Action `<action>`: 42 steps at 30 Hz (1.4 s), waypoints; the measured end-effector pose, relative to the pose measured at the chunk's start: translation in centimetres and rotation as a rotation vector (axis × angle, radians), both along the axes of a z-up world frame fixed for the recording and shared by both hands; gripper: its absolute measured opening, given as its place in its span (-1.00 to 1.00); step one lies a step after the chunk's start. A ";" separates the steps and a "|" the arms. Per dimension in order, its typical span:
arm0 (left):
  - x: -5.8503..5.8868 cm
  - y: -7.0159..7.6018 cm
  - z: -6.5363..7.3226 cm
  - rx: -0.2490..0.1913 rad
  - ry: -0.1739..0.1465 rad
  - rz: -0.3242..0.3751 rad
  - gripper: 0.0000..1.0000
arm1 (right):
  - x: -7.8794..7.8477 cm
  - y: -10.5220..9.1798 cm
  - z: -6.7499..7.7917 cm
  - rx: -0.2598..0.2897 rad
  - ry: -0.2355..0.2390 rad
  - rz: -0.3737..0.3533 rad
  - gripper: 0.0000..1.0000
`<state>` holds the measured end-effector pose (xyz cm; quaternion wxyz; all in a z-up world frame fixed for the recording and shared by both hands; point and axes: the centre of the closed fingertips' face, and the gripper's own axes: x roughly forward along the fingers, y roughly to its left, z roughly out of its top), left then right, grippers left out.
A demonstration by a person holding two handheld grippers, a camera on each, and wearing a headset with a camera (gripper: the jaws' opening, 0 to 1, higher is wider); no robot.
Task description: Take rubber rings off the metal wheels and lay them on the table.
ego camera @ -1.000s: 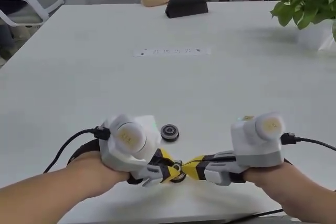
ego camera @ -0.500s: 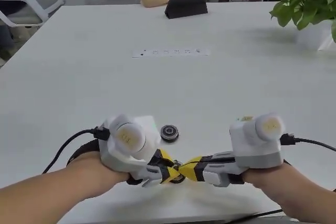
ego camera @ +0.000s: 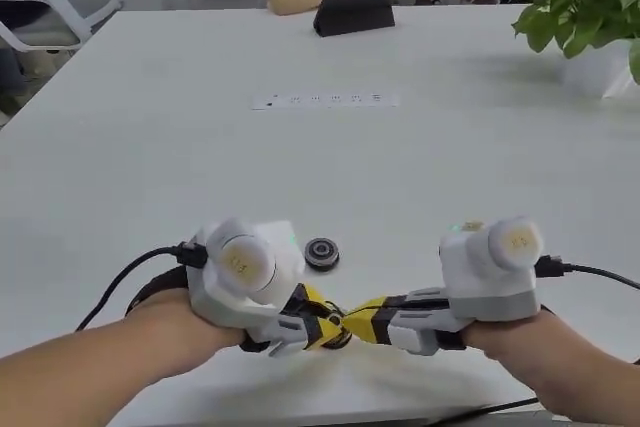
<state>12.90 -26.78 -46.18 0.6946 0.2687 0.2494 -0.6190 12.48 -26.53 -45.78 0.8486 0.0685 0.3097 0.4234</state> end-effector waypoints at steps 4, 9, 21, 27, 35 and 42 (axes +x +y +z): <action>0.0 0.0 0.0 -0.001 0.006 0.003 -0.85 | 0.0 -0.1 -0.1 -0.001 0.007 -0.004 -1.00; 0.1 0.0 0.0 0.001 0.003 -0.001 -0.83 | 0.0 -0.2 -0.2 0.004 0.014 -0.007 -1.00; -0.3 0.2 0.6 -0.004 0.029 -0.004 -0.65 | 0.1 -0.1 0.1 0.013 0.011 -0.001 -1.00; -0.6 0.4 1.4 -0.020 0.041 -0.011 -0.57 | 0.0 -0.1 0.5 0.026 0.009 -0.001 -1.00; -0.5 0.6 3.2 -0.072 0.061 0.013 -0.40 | 0.1 -0.3 1.0 0.039 0.003 -0.003 -1.00; -0.2 1.4 4.2 -0.091 0.051 0.028 -0.29 | 0.2 -0.3 1.5 0.050 -0.006 -0.006 -1.00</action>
